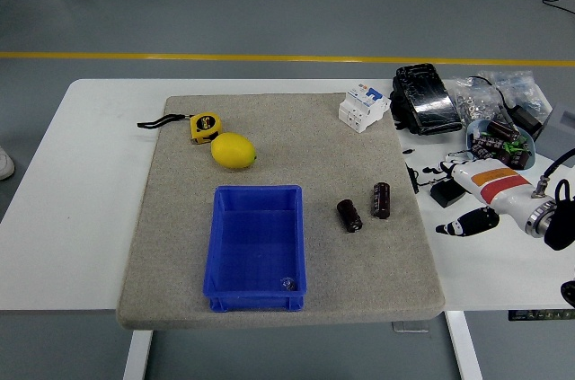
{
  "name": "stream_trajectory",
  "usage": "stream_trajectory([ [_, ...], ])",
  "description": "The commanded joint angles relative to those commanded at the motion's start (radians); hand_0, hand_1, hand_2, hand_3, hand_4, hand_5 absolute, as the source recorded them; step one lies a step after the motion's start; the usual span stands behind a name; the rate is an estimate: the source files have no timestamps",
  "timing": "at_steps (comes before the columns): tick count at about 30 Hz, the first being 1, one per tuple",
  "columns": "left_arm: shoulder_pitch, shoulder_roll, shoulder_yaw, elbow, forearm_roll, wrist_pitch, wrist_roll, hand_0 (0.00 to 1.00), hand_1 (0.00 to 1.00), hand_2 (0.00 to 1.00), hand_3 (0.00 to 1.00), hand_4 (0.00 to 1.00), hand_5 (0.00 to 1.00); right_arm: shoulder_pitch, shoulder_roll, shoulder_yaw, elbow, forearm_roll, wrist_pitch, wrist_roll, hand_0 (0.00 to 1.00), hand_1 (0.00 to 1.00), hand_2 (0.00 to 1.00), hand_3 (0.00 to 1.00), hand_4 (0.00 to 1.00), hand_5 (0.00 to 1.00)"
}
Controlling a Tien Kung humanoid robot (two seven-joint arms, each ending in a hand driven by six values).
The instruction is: Pick up the battery,place it into the box
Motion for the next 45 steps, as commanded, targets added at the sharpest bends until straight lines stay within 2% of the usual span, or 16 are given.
stream_trajectory([
  [8, 0.001, -0.001, -0.011, -0.001, 0.018, -0.002, 0.006, 0.592, 0.581, 0.642, 0.585, 0.628, 0.61, 0.049, 0.087, -0.013, -0.086, -0.005, 0.022, -0.021, 0.537, 0.681, 0.774, 0.853, 0.998, 0.331],
  [17, 0.003, 0.0, -0.023, 0.0, 0.035, -0.004, 0.011, 0.592, 0.581, 0.641, 0.584, 0.631, 0.608, 0.115, 0.162, -0.067, -0.148, 0.008, 0.046, -0.036, 0.541, 0.669, 0.76, 0.847, 0.998, 0.371],
  [25, 0.0, 0.002, -0.026, -0.002, 0.042, -0.004, 0.014, 0.595, 0.58, 0.64, 0.584, 0.632, 0.607, 0.151, 0.224, -0.089, -0.222, 0.05, 0.045, -0.057, 0.534, 0.657, 0.744, 0.837, 0.998, 0.402],
  [27, -0.001, 0.002, -0.024, -0.003, 0.039, -0.004, 0.014, 0.595, 0.58, 0.64, 0.584, 0.632, 0.607, 0.154, 0.234, -0.088, -0.235, 0.051, 0.042, -0.061, 0.534, 0.657, 0.744, 0.837, 0.998, 0.402],
  [28, -0.002, 0.002, -0.023, -0.003, 0.038, -0.004, 0.013, 0.593, 0.581, 0.639, 0.584, 0.632, 0.605, 0.155, 0.237, -0.09, -0.242, 0.052, 0.041, -0.063, 0.527, 0.636, 0.712, 0.82, 0.998, 0.414],
  [45, -0.012, -0.002, -0.03, -0.004, 0.053, -0.004, 0.018, 0.591, 0.579, 0.639, 0.583, 0.631, 0.603, 0.178, 0.291, -0.14, -0.346, 0.048, 0.026, -0.069, 0.52, 0.629, 0.706, 0.815, 0.998, 0.435],
])
